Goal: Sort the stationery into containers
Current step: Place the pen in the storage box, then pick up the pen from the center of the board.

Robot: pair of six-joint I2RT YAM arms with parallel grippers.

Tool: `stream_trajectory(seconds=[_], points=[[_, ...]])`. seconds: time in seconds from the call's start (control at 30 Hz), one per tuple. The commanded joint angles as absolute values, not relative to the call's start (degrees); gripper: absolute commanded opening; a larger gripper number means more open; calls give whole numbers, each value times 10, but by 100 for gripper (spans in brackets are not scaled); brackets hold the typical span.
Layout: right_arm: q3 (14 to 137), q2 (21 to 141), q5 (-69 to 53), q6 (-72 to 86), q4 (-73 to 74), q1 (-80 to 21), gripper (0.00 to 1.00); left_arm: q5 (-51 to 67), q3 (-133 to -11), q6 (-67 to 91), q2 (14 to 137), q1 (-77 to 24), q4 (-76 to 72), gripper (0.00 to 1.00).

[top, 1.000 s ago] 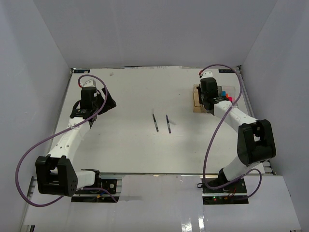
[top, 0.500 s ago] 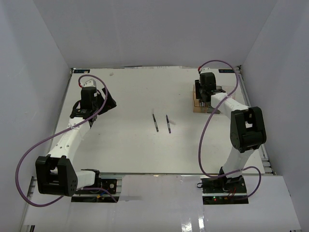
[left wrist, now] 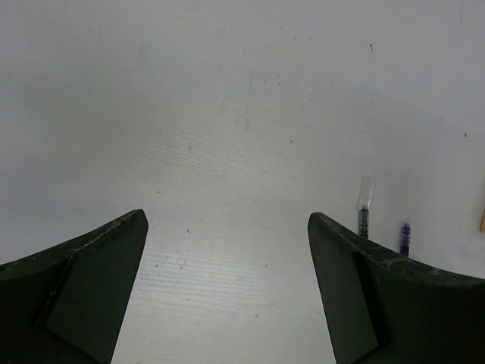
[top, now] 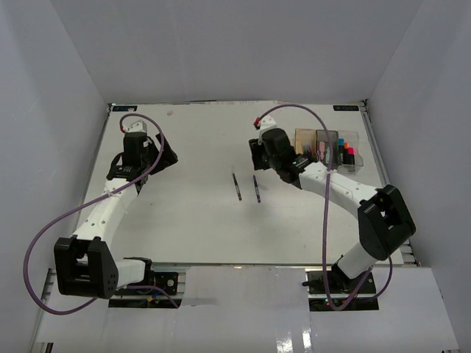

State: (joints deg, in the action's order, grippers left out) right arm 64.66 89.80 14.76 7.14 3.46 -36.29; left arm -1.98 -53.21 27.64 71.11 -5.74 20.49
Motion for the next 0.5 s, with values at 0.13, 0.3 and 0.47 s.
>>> stream_trajectory(seconds=[0.13,0.3,0.47], points=[[672,1007,188,164,53,-493,50,-12,-533,273,704,-54,194,98],[698,1058,220,181,60,-529,47,-14,-533,272,700,-54,194,98],[699,1095,225,192,62,-530,46,-11,-533,272,700,-54,194,98]])
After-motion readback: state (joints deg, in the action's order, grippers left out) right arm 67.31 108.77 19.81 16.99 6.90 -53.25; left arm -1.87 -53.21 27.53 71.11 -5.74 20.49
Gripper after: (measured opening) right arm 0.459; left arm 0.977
